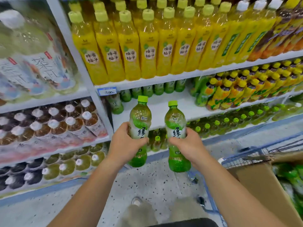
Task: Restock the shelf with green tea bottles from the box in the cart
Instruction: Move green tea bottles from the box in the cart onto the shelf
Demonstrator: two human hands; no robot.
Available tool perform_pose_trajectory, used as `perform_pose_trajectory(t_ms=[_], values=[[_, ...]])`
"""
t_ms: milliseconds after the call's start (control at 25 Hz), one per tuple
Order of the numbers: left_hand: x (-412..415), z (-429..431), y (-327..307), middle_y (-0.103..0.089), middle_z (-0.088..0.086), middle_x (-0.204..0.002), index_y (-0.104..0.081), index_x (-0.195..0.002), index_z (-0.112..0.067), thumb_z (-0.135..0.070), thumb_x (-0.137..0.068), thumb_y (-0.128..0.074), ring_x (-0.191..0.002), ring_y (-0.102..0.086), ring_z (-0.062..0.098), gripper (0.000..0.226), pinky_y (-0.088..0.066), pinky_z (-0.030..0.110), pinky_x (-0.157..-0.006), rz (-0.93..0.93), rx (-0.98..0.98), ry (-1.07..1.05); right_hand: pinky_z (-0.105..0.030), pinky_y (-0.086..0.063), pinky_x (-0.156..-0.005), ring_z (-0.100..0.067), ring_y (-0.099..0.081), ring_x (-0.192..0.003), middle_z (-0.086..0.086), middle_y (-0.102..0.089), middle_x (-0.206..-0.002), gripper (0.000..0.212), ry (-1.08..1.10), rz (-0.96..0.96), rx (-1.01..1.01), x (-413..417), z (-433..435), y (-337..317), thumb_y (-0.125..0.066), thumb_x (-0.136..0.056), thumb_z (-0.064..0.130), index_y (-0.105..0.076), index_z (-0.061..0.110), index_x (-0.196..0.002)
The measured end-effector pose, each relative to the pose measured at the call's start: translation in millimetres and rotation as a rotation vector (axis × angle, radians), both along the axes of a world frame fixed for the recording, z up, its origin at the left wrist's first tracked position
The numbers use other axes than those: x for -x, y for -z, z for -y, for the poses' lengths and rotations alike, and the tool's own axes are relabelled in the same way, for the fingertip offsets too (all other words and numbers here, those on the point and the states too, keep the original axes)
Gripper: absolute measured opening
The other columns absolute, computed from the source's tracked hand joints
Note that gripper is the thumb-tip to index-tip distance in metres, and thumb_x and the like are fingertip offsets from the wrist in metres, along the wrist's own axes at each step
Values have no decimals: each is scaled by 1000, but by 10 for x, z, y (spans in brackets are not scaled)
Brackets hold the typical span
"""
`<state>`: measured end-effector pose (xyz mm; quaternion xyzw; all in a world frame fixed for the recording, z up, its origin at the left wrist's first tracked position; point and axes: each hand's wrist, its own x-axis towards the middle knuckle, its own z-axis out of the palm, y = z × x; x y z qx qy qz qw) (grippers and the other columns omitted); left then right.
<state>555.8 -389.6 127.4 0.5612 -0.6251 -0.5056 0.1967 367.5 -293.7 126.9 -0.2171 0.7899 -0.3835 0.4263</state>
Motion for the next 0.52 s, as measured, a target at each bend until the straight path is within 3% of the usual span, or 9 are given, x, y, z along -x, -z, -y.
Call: perform_pose_trajectory(t_ms=[200,360,520], values=[[23,241,501,-73,-10,-92,-62,-103,-28,-16,-70,-90,-81,-70,2,45,-57,26,-69,-52,-12,-144,-35,-58,-72,-18,-71,-81,2,-73,-87,27,-119,-28,-10,-7,604,374,-79,-71,20,-66,24,-94],[124,522,880,-75,-10,-92,-65,-103,-28,-19,-72,-89,-81,-71,2,41,-62,32,-75,-71,10,-232,-39,-61,-77,-16,-72,-82,5,-74,-85,27,-163,-20,21,153,1004,783,-81,-70,21,-67,26,-93],[195,853,1307,-76,-10,-94,-66,-108,-25,-19,-72,-89,-85,-73,7,43,-63,41,-78,-81,39,-268,-35,-59,-73,-14,-71,-80,7,-73,-84,26,-210,-66,69,352,1343,1220,-82,-73,21,-68,26,-93]])
